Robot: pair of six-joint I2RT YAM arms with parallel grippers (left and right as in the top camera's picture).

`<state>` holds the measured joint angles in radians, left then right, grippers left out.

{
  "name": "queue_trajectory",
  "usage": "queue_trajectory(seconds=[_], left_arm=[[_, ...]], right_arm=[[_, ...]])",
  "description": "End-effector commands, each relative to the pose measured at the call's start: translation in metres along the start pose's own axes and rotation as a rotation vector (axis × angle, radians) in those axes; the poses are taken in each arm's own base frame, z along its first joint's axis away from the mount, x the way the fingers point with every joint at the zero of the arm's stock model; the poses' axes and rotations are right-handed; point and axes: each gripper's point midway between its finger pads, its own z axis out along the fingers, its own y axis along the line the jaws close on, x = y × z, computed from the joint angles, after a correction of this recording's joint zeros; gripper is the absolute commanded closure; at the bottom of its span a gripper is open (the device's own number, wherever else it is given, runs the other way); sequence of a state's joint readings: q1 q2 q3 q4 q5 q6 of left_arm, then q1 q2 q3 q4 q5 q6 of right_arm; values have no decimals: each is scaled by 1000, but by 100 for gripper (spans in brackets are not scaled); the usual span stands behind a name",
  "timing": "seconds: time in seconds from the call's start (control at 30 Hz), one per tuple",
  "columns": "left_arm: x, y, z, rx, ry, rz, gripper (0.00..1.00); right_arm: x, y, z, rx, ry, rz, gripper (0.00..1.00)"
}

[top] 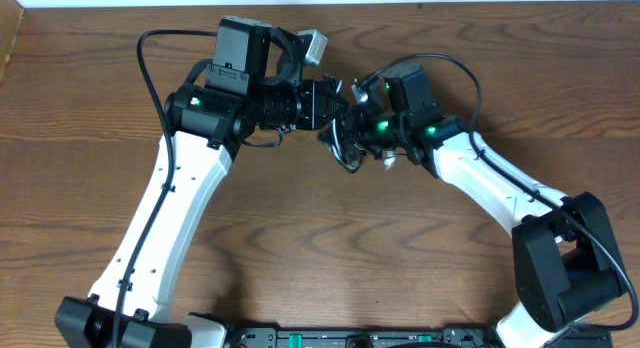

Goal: Untangle cables

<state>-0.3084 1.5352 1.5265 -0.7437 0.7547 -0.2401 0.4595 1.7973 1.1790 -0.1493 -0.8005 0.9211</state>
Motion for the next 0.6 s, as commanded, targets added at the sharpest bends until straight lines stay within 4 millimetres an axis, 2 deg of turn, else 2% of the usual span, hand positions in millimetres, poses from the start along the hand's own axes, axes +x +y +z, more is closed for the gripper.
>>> queue_trajectory(seconds=[0.0,0.17,0.27,0.4,0.57], left_arm=[[-14,3,-10,2,-46,-4,93],[-27,17,-34,-28,-115,-23,93],[-34,26,-52,-51,-161,-37,92],[-34,37,-72,-86,-194,-59,93],[-18,65,-79,-204,-154,-136,92]], right_arm=[[-14,-54,-14,190,-62,21,99],[-18,-131,-60,509,-123,124,99],[-21,-160,-87,643,-152,150,99],[-32,-169,-105,648,-153,82,99],[-43,-169,-126,580,-159,34,99]])
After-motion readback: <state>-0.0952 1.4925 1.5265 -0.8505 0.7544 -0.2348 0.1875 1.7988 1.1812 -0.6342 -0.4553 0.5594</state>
